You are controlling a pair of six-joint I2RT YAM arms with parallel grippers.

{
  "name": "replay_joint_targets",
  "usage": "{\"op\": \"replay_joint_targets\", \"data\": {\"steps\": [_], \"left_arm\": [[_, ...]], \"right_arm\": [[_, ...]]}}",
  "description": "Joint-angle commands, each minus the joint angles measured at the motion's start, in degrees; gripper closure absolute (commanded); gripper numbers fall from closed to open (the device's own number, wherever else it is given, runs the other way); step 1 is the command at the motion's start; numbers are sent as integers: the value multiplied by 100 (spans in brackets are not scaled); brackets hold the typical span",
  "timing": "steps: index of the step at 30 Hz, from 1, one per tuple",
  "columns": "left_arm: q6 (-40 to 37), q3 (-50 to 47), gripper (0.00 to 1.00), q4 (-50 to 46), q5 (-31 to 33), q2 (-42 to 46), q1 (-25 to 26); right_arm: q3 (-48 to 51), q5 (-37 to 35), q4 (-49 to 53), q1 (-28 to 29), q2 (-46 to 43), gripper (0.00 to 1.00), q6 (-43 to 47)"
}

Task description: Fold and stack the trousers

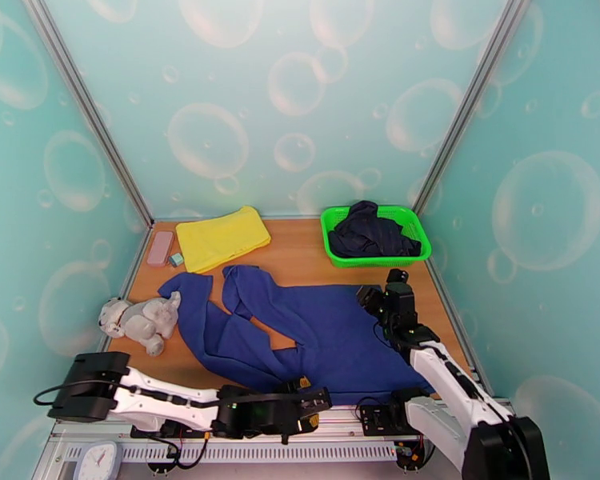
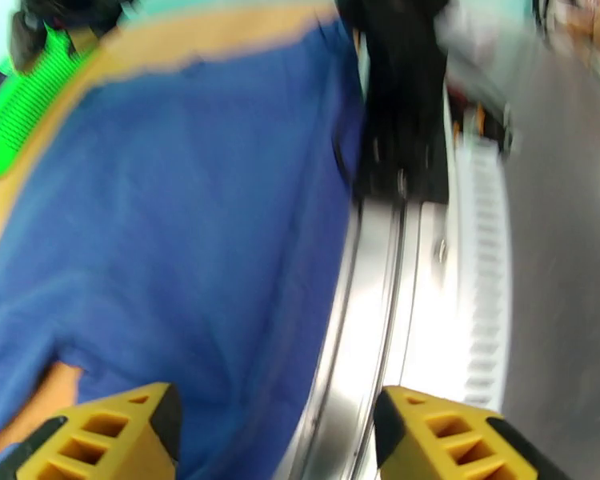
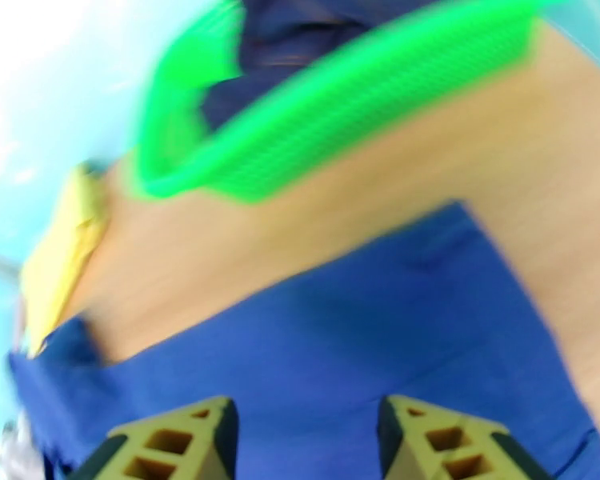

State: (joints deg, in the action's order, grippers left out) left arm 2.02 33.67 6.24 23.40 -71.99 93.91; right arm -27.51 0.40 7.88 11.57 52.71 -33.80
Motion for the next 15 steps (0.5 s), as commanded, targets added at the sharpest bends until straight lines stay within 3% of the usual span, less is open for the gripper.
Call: {"op": "replay_joint_targets", "data": {"steps": [1, 4, 6, 12, 15], "left_arm": [[523, -479, 31, 365, 368, 510, -546], [1538, -432, 31, -248, -62, 743, -1631], [2130, -322, 31, -832, -85, 812, -2088], [2583, -393, 30, -1471, -656, 740, -2680], [2967, -418, 31, -1691, -826, 421, -3062]], "right_arm": [[-223, 160, 958, 713, 150, 46, 231], [-315, 52, 1143, 1615, 510, 43, 323], [-391, -241, 1250, 2247, 787, 40, 339], [-541, -751, 1587, 3126, 1686, 36, -69], [-502, -582, 1298, 3369, 2005, 35, -118]]}}
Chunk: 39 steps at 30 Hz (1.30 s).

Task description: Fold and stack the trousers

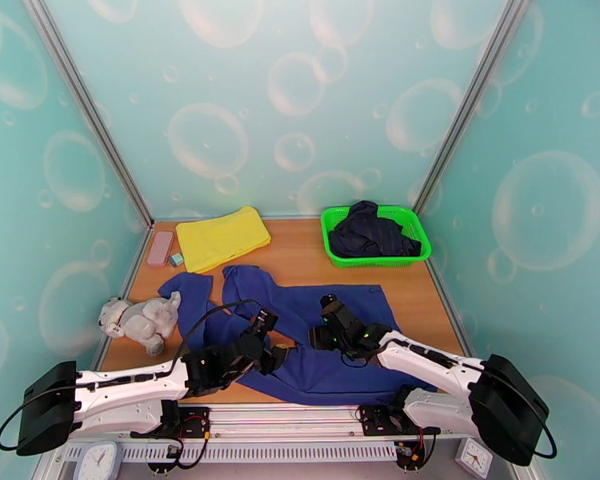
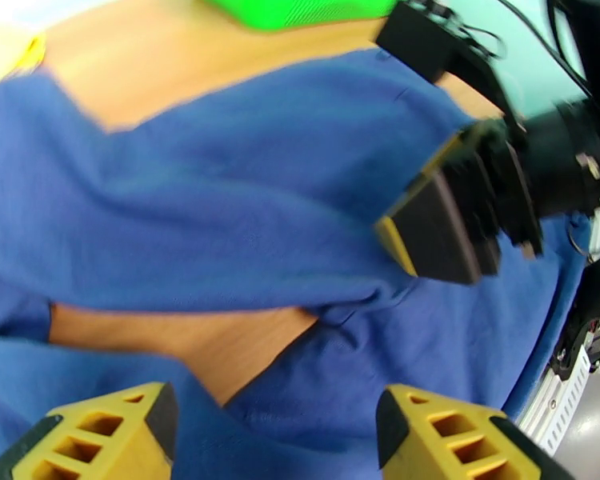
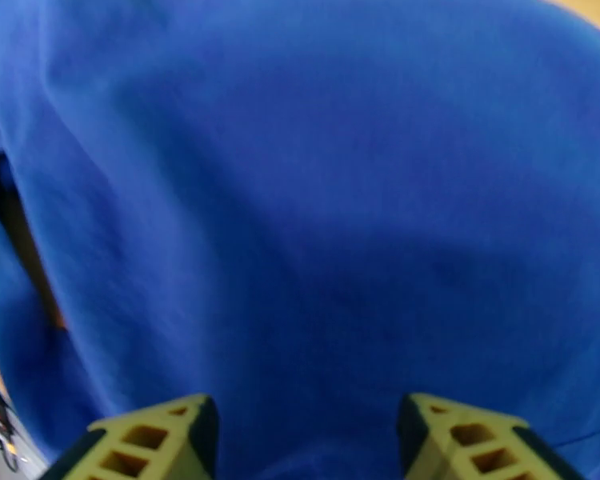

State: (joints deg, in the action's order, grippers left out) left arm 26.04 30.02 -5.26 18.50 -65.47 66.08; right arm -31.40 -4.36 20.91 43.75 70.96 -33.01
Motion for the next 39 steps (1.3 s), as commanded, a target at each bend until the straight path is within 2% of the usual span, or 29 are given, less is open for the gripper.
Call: {"op": "replay_joint_targets", "data": {"steps": [1, 4, 6, 8, 11, 13, 16, 20, 22, 23, 26, 29, 33, 34, 35, 36, 39], "left_arm": [[762, -54, 32, -649, -349, -344, -396], [1350, -2, 38, -1145, 68, -615, -556], [1499, -35, 42, -1188, 119, -772, -753], [1430, -153, 47, -885, -97, -940, -1007], [1337, -300, 51, -216, -403, -1126, -1223], [1257, -302, 53, 173, -492, -1271, -1353], [1136, -112, 54, 530, -543, -1666, -1649], [933, 320, 56, 1115, -924, -2452, -2130], [823, 601, 57, 1293, -884, -2840, -2221], [769, 791, 57, 1349, -792, -3036, -2235], [653, 1190, 57, 1530, -567, -3446, -2310], [670, 1551, 55, 1598, -569, -3759, -2507], [667, 1900, 54, 1660, -826, -4043, -2753], [642, 1902, 54, 1700, -859, -4040, -2793], [566, 1902, 53, 1769, -876, -3978, -2787], [442, 1902, 51, 1900, -924, -3874, -2784], [-152, 1633, 45, 2569, -1253, -3281, -2695]], "right_arm": [[-140, -111, -48, 226, 321, 35, -209], [-269, -223, 19, 389, 664, 34, -267], [-283, -235, -24, 349, 854, 37, -274], [-275, -255, -63, 171, 1012, 52, -333], [-120, -149, -370, -295, 965, 90, -310], [-60, -56, -574, -700, 853, 100, -207], [-148, 80, -760, -1317, 750, 100, 157], [-432, 416, -932, -2245, 884, 100, 750], [-577, 366, -997, -2531, 943, 100, 989], [-617, 610, -1147, -2705, 957, 100, 1103], [-686, 584, -1699, -2899, 937, 100, 1265], [-1030, 399, -1720, -3001, 1095, 100, 1400], [-1494, 770, -1662, -3243, 1446, 100, 1547], [-1575, 796, -1698, -3252, 1486, 96, 1630], [-1612, 812, -1746, -3245, 1462, 82, 1693], [-1612, 795, -1807, -3224, 1370, 73, 1737], [-1152, 300, -2302, -3018, 494, 59, 1845]]}}
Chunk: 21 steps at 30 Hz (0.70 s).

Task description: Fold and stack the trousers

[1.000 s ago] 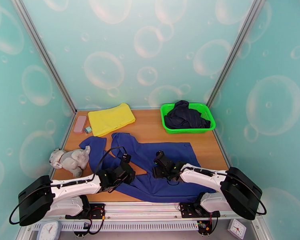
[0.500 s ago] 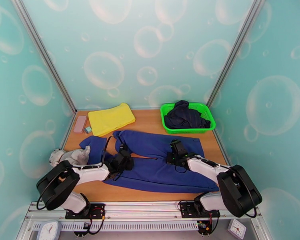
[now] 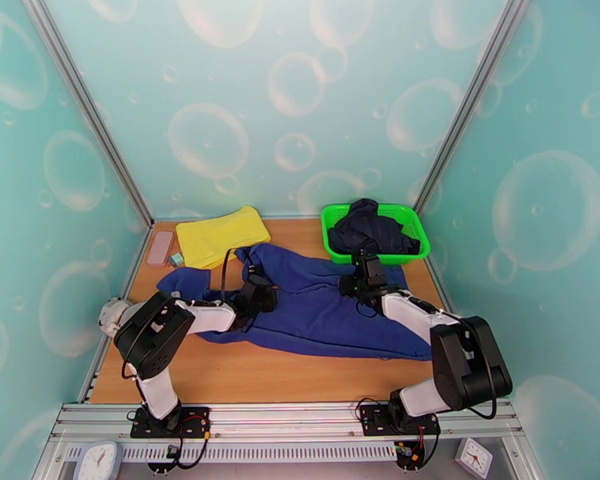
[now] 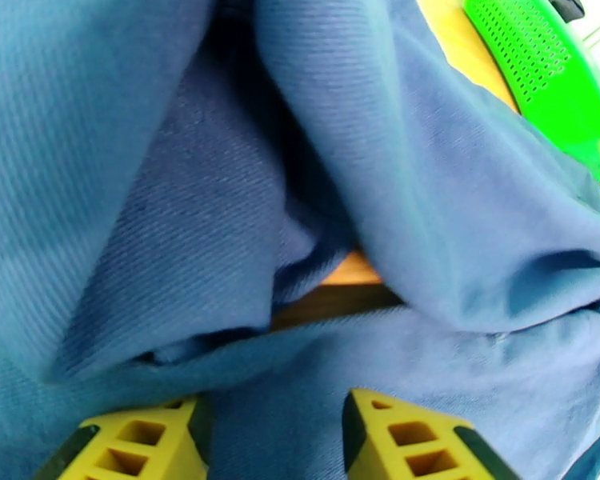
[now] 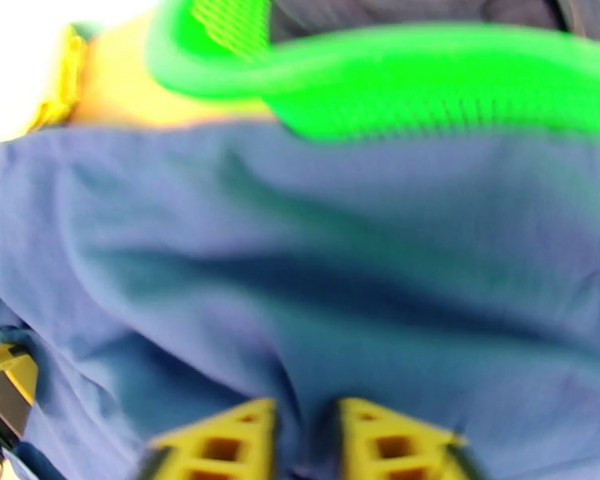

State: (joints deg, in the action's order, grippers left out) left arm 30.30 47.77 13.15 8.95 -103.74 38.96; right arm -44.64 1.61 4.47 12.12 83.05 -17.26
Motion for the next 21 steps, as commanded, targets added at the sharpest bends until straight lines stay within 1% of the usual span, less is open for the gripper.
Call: {"op": "replay_joint_targets", "data": {"steps": [1, 2, 4, 5, 7, 9, 11, 13, 15, 16, 18, 21], "left_arm": [[-820, -291, 43, 911, -444, 796, 84], [-1051, -430, 41, 1005, -531, 1029, 165], [-1724, -734, 40, 1008, -646, 1470, 493], [-2018, -833, 39, 901, -574, 1634, 700], [-2576, -1038, 39, 639, -72, 1925, 1258], [-2784, -1161, 36, 470, -74, 2007, 1558], [-2624, -1015, 35, 181, -327, 1873, 1573], [-2539, -726, 35, -79, -760, 1534, 1540], [-2733, -388, 36, -318, -1549, 1098, 1548], [-2847, -235, 35, -393, -1750, 864, 1598], [-3100, 99, 33, -609, -2051, 445, 1685], [-3357, 425, 32, -844, -2126, 62, 1823]], "right_arm": [[358, -458, -698, 188, -1117, 56, 217], [492, -535, -624, 188, -1464, 55, 95], [651, -520, -19, 185, -2162, 53, -269], [694, -475, 308, 221, -2415, 53, -414], [855, -364, 1026, 390, -2857, 53, -716], [1046, -219, 1476, 575, -2977, 53, -999], [1239, -139, 1715, 787, -2928, 54, -1182], [1522, -239, 1571, 1049, -2923, 54, -1425], [1783, -112, 1200, 1037, -2818, 54, -1566], [1847, 96, 989, 952, -2659, 54, -1560], [1833, 474, 710, 812, -2265, 54, -1493], [1678, 633, 625, 814, -1712, 54, -1396]]}}
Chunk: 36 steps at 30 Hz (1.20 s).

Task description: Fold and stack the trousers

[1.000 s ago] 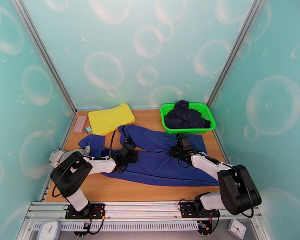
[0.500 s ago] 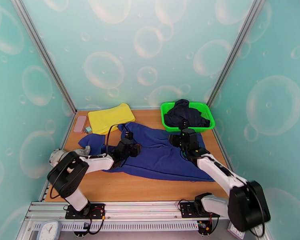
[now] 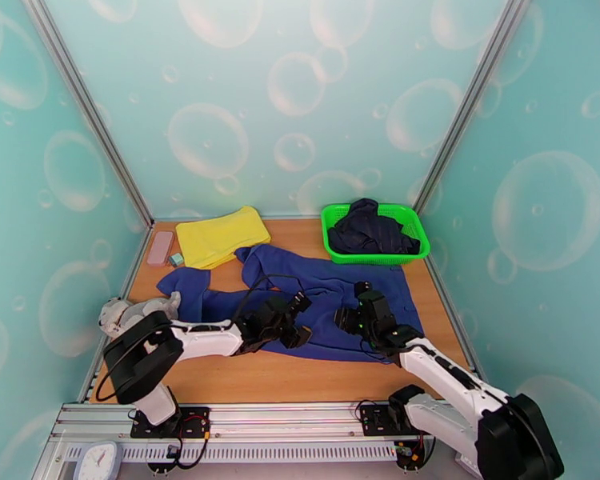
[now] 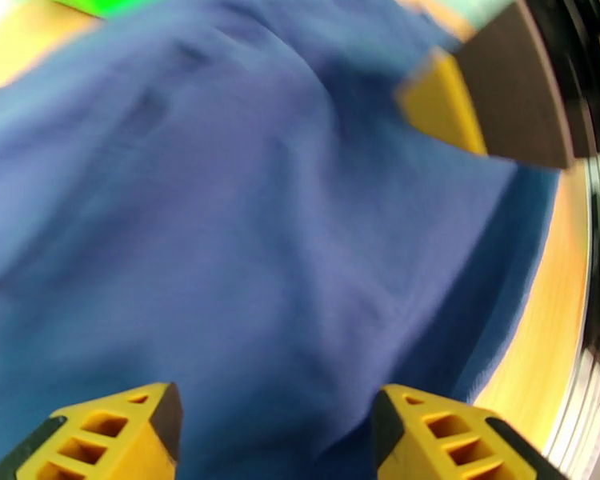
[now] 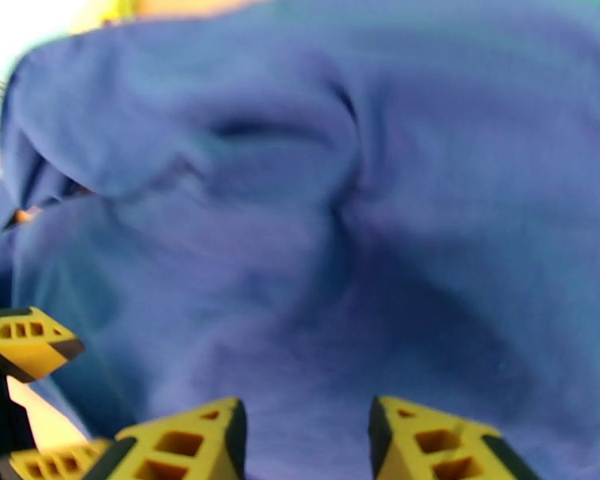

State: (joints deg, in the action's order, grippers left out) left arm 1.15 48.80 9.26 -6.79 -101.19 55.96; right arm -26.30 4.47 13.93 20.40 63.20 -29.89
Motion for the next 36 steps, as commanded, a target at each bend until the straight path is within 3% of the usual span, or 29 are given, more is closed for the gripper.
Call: {"op": "replay_joint_targets", "data": {"steps": [1, 12, 25, 28, 33, 36], "left_arm": [[-457, 357, 32, -485, -600, -246, 160], [-148, 86, 35, -866, -535, 39, 782], [996, -321, 33, -1893, 1967, 722, 2587], [1288, -533, 32, -1963, 2078, 878, 2954], [1358, -736, 32, -1876, 1957, 1129, 2998], [1260, -722, 31, -1543, 2119, 1625, 2907]], "right_arm": [[-167, 309, -383, -36, 387, 54, -131], [7, 88, -840, -601, 1071, 55, 3], [-216, -389, -1049, -912, 1720, 58, -12], [-210, -426, -1166, -1022, 1810, 58, -26], [-247, -775, -900, -1121, 1470, 58, -29], [-222, -983, -568, -726, 797, 58, -138]]}}
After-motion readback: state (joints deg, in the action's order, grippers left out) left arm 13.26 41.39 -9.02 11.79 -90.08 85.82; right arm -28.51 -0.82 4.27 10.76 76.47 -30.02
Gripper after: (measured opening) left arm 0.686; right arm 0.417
